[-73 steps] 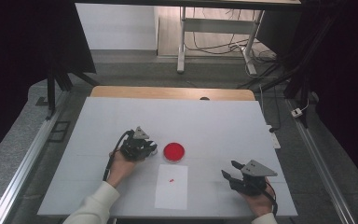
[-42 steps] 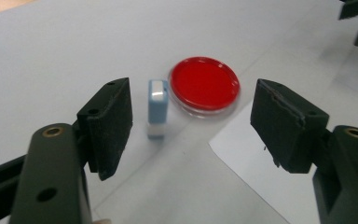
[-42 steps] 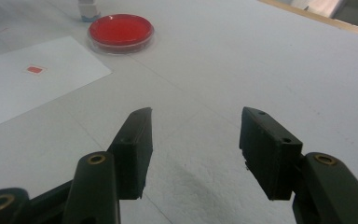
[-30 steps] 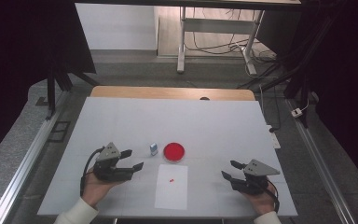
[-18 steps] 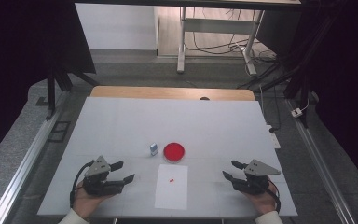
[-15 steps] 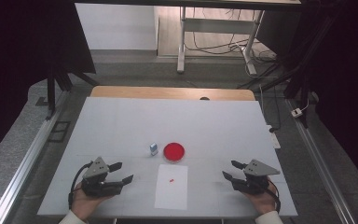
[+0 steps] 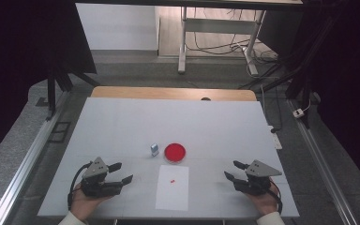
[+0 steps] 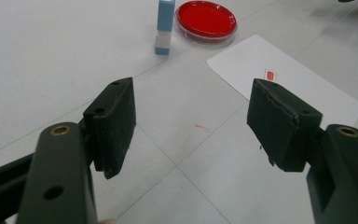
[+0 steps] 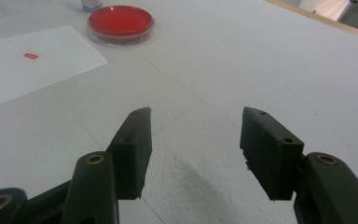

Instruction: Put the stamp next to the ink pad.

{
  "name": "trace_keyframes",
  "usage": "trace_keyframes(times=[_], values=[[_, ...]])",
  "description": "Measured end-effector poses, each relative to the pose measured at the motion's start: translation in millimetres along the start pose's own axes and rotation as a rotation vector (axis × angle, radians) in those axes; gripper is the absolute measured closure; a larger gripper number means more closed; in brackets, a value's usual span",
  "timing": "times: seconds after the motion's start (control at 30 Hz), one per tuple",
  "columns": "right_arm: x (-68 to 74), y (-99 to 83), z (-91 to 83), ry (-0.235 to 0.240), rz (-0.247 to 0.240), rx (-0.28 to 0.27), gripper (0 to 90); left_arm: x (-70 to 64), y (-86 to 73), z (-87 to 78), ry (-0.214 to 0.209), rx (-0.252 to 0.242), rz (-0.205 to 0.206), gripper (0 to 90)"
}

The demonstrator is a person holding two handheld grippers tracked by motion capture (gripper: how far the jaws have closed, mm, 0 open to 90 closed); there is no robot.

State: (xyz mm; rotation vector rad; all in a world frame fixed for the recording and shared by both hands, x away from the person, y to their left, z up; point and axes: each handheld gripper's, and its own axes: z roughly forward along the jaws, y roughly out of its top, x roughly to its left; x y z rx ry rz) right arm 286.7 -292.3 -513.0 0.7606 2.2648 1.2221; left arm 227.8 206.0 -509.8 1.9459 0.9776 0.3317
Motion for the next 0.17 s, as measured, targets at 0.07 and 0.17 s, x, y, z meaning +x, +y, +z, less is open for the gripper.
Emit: trace_keyframes(times=[0.07, 0.17], values=[[0.2, -0.2, 0.4, 0.0, -0.001, 0.001, 42.8, -0.2, 0.0, 0.4, -0.001, 0.002, 0.002, 32.8], [0.2, -0.2, 0.4, 0.002, 0.0, 0.001, 42.5, -0.2, 0.1, 0.9, 0.0, 0.005, 0.002, 32.7]])
